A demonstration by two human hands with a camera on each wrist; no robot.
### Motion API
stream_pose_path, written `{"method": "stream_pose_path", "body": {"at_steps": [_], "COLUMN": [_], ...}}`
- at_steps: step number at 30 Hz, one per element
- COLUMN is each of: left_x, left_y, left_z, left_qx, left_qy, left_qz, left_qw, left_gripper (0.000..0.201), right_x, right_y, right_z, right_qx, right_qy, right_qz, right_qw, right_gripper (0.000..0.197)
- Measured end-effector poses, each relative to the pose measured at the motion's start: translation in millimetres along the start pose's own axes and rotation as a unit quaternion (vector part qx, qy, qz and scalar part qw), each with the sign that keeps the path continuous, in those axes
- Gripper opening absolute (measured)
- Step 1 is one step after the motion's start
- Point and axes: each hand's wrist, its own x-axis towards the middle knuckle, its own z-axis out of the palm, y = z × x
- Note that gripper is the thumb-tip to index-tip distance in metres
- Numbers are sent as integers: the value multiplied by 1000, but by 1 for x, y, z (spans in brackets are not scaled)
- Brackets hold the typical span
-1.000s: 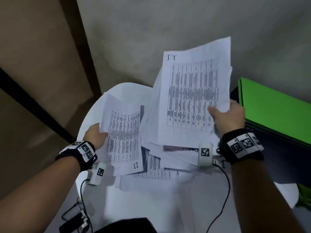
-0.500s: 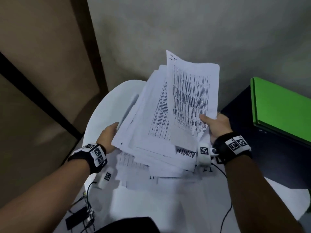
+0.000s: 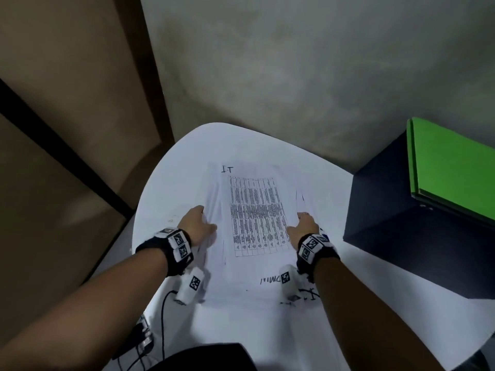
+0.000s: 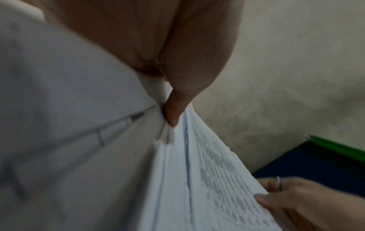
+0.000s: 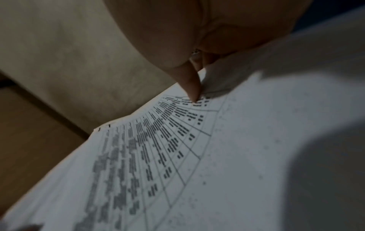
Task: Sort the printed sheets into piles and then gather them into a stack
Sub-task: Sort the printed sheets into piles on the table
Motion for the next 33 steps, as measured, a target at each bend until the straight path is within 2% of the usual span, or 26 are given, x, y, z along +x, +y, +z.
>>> {"method": "stream_pose_path", "body": {"at_steps": [3,7,9,11,12,15,17,20,22,26,29,31,33], "left_x": [3,6,8,6,3,-4,-7,-6,-7,-9,-11,-11,-13], "left_y": [-6,-18,-23,-22,-21,-13,-7,-5,-5,-7,-9,-8,-2], "left_z": [2,-3,-2,-2,-1,1,2,3,3,4,4,8,14], "left_qx": [-66,-120,-119,-119,-119,-110,-94,-79,-70,-68,-72,-79,-88], "left_qy": [46,77,97,118,119,117,111,103,100,104,110,109,110], "left_qz": [9,-15,-18,-13,-13,-16,-7,29,45,67,83,94,104], "left_qw": [997,990,988,986,986,987,989,991,992,990,988,986,985], "left_gripper": [66,63,45,22,24,60,59,33,32,30,30,29,23], "right_x": [-1,-1,-10,-22,-29,-53,-68,-78,-79,-75,-78,-86,-99], "right_y": [13,29,25,12,3,-30,-54,-81,-90,-88,-93,-109,-129], "right_z": [-9,-27,-39,-58,-70,-109,-131,-151,-155,-143,-133,-124,-115], "right_qx": [40,86,114,129,139,185,233,310,350,368,382,356,321], "right_qy": [45,103,140,196,227,296,321,312,293,269,272,256,233], "right_qz": [1,14,-4,-50,-79,-157,-208,-256,-261,-226,-211,-233,-283], "right_qw": [998,991,984,971,961,924,894,861,851,861,858,868,873], "right_gripper": [38,34,37,34,30,27,27,27,28,27,26,26,27]}}
